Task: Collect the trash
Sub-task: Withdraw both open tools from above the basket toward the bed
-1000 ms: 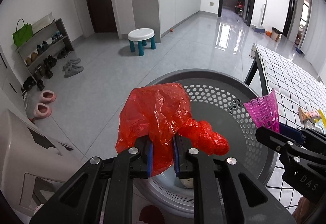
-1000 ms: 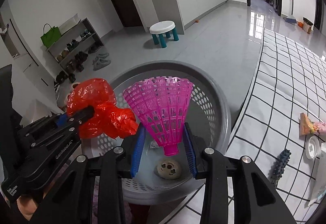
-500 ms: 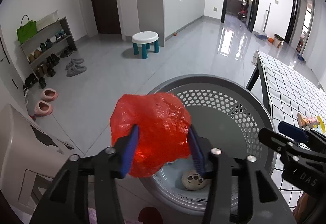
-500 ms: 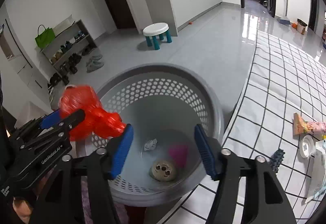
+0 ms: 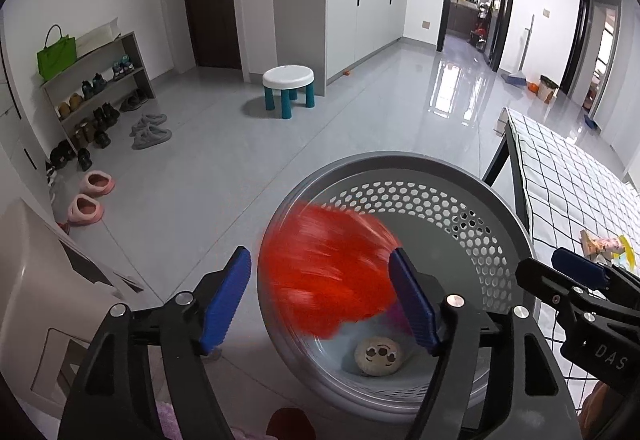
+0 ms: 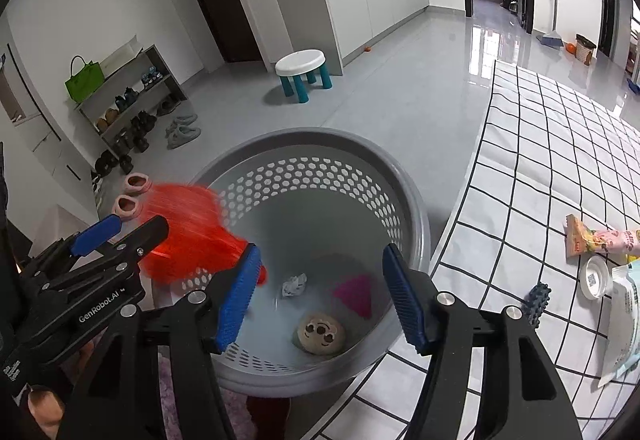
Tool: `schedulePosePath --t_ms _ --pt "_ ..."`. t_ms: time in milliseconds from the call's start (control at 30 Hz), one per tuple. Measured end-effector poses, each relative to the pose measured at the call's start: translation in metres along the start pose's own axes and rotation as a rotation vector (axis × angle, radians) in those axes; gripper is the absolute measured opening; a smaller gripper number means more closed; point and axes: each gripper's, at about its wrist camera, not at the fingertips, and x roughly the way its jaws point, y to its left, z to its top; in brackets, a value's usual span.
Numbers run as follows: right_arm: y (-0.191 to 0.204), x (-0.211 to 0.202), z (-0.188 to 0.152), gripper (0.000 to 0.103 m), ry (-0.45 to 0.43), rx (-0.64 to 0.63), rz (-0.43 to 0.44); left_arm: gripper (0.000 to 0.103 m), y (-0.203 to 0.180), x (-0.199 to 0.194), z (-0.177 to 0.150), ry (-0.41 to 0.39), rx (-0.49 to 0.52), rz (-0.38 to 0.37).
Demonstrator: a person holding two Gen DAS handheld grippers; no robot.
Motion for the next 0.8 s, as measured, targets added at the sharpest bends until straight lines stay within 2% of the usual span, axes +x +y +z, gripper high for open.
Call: schedulePosePath --t_ms 200,500,633,800 --pt "-0.001 -0.005 -0.001 0.061 -0.010 0.007 -0.007 0.072 0.001 -0.001 -0.001 0.002 0.002 -0.006" --pt "0.002 -0.009 -0.005 0.061 -0.018 0.010 -0.024 0.077 0.001 -0.007 -0.002 -0.013 0.008 -0.017" --pt "0.005 -0.013 -0.007 0.063 -0.025 0.005 -0.030 0.083 0.002 -0.011 -0.003 -0.020 0.005 -0.022" --pt "0.007 -0.018 -0.010 0.064 -0.032 0.003 -0.038 0.083 0.003 -0.013 -0.003 -0.026 0.005 -0.021"
